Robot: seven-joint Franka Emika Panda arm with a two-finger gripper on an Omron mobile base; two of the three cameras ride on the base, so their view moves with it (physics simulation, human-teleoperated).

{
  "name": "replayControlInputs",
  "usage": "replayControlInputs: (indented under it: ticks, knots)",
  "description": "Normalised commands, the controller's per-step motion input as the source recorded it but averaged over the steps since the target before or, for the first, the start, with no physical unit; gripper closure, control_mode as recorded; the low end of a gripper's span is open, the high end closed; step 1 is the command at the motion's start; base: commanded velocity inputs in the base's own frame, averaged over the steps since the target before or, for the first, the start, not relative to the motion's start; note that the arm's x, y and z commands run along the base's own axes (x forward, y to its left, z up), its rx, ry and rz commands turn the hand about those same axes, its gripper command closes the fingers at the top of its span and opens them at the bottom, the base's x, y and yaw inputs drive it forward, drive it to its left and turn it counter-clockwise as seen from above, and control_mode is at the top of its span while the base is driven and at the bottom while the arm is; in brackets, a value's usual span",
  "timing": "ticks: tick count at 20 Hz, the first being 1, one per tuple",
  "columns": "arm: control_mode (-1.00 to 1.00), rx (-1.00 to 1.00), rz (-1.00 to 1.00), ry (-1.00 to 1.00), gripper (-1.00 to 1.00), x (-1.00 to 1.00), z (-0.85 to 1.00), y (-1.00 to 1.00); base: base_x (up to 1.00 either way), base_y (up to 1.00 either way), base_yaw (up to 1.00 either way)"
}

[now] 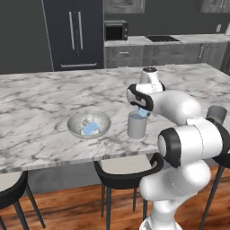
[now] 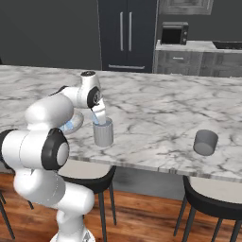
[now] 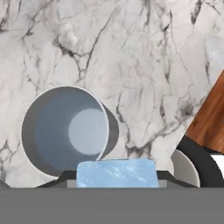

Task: There are four ice cubes in the ice bowl. Place two ice cubes in each glass of water.

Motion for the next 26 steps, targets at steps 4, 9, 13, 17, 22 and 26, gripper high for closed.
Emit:
replayControlInputs:
  ticks: [4,9,13,17,22,26]
  knots:
    - [-1.0,0.0,0.0,0.0,1.0,0.38,-0.13,0.0,0.0,0.0,0.0]
    - [-1.0,0.0,0.0,0.0,1.0,0.29,-0.14,0.0,0.0,0.0,0.0]
    - [-1.0,-0.01,0.0,0.01,1.0,0.15,-0.3,0.0,0.0,0.0,0.0]
    - [-1.0,-0.03,0.0,0.05,1.0,0.18,-0.37,0.0,0.0,0.0,0.0]
    - [-1.0,0.0,0.0,0.01,1.0,0.16,-0.18,0.01,0.0,0.0,0.0]
    - [-1.0,0.0,0.0,0.0,1.0,0.21,0.0,0.0,0.0,0.0,0.0]
